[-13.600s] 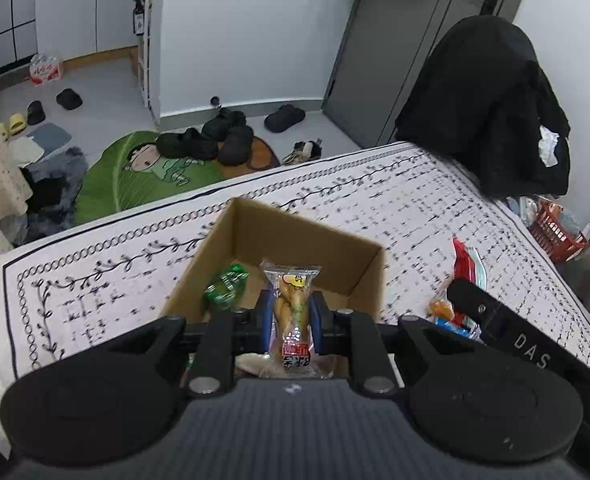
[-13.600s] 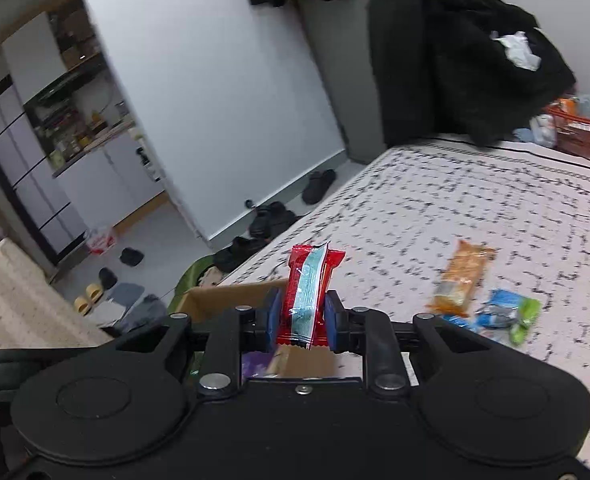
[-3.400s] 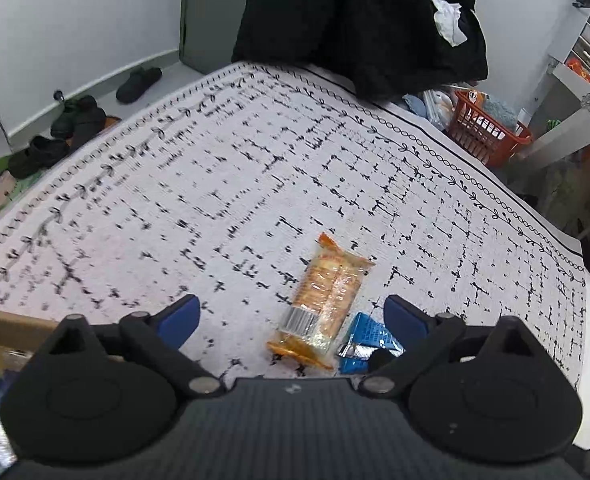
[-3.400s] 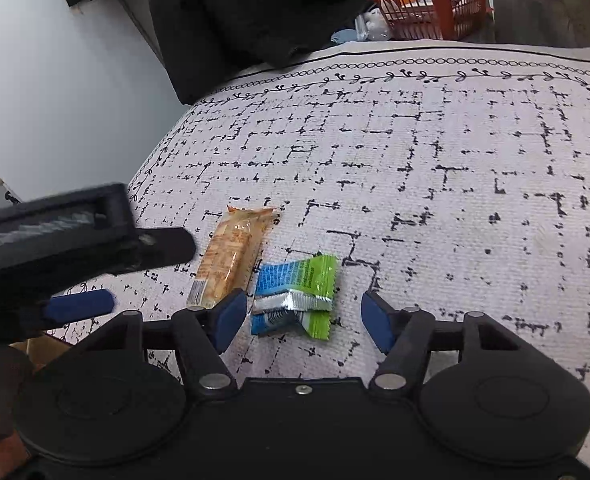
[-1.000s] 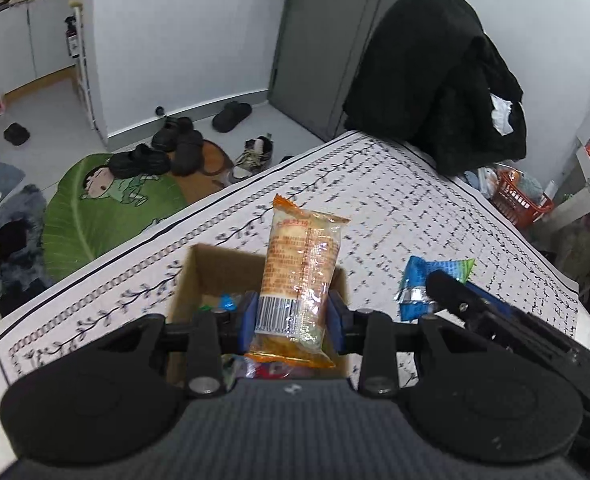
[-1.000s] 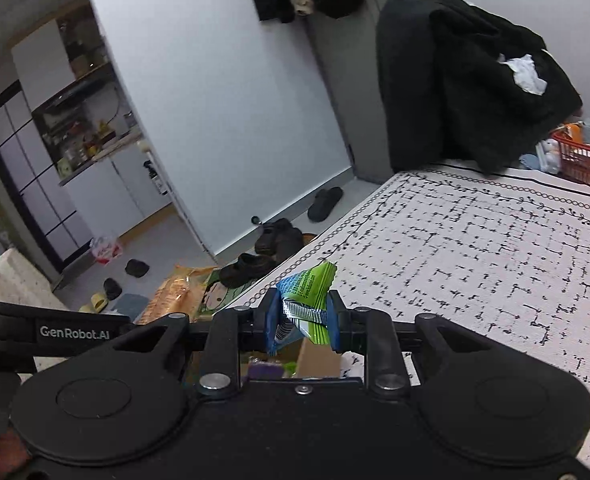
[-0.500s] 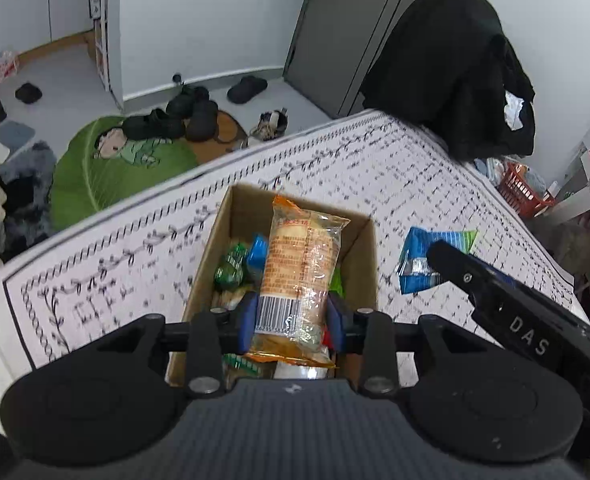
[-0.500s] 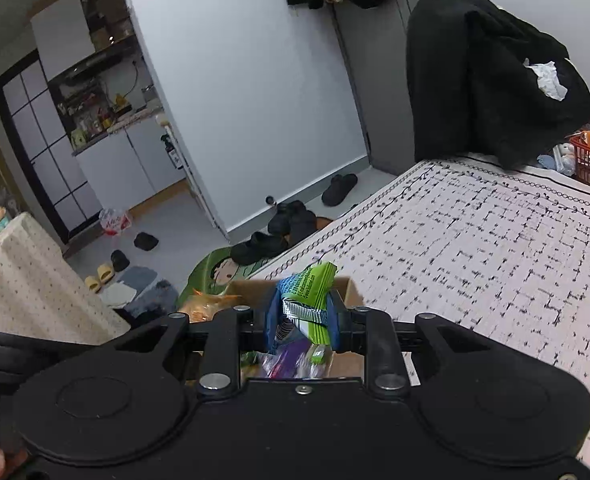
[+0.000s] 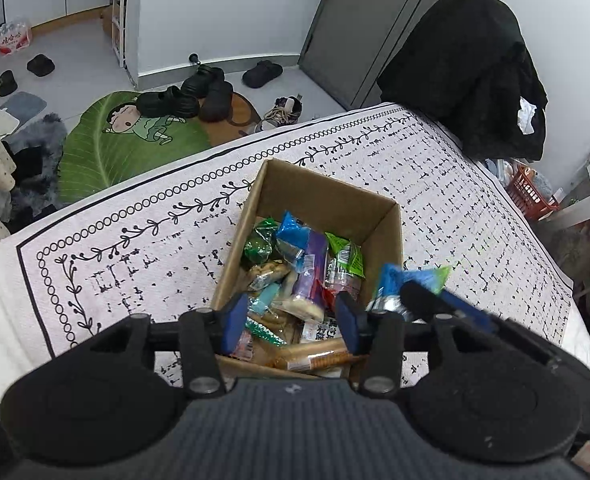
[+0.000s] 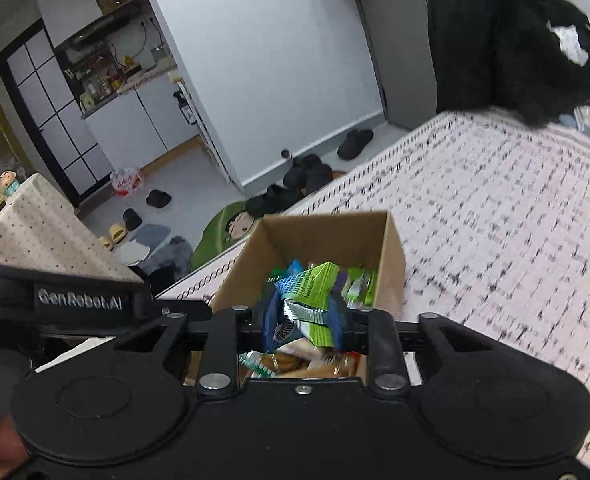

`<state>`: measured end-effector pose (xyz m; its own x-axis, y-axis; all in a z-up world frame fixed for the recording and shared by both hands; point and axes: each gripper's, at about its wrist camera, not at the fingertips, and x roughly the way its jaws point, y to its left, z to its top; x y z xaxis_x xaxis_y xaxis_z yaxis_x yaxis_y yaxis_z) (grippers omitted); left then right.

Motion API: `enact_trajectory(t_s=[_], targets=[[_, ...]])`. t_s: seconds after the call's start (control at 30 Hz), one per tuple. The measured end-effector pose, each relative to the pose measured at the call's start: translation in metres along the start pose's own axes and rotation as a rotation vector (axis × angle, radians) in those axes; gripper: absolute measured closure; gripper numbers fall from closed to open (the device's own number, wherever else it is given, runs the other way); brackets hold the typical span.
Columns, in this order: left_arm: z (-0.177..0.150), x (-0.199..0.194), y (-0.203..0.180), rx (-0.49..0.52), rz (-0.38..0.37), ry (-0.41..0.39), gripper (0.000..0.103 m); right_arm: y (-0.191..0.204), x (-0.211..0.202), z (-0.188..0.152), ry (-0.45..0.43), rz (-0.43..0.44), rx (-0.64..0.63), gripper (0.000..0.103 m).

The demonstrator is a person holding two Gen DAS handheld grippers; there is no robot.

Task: Organize snacks

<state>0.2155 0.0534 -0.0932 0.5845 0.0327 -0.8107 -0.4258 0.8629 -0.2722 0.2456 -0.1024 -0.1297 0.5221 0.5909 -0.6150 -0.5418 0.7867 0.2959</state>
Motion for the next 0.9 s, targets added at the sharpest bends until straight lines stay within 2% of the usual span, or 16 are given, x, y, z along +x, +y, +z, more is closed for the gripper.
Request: enact_trajectory(t_s=[0.17,0.23,0.47,0.73,0.83,0.9], targets=[[0.004,-0.007,0.003,0.012,0.024,-0.002,0.035,0.001,-0.006,-0.003,0.01,0.002,0.062,0.051],[0.006,-0.01,0.003,0.023,0.023,0.0,0.024,0.004,-0.013,-0.001,0.001,-0.023,0.06,0.048],[0.009,-0.026,0.007,0.06,0.012,0.009,0.02,-0.001,-0.041,-0.006,-0.001,-0.081,0.092,0.047],[0.007,-0.05,0.01,0.113,-0.005,0.001,0.018,0.007,-0.073,-0.01,-0.031,-0.127,0.112,0.04],[0.006,-0.059,0.012,0.133,-0.011,-0.007,0.018,0.012,-0.085,-0.01,-0.038,-0.132,0.122,0.034],[0.006,-0.067,0.014,0.144,-0.015,-0.016,0.017,0.016,-0.092,-0.01,-0.046,-0.131,0.129,0.024]])
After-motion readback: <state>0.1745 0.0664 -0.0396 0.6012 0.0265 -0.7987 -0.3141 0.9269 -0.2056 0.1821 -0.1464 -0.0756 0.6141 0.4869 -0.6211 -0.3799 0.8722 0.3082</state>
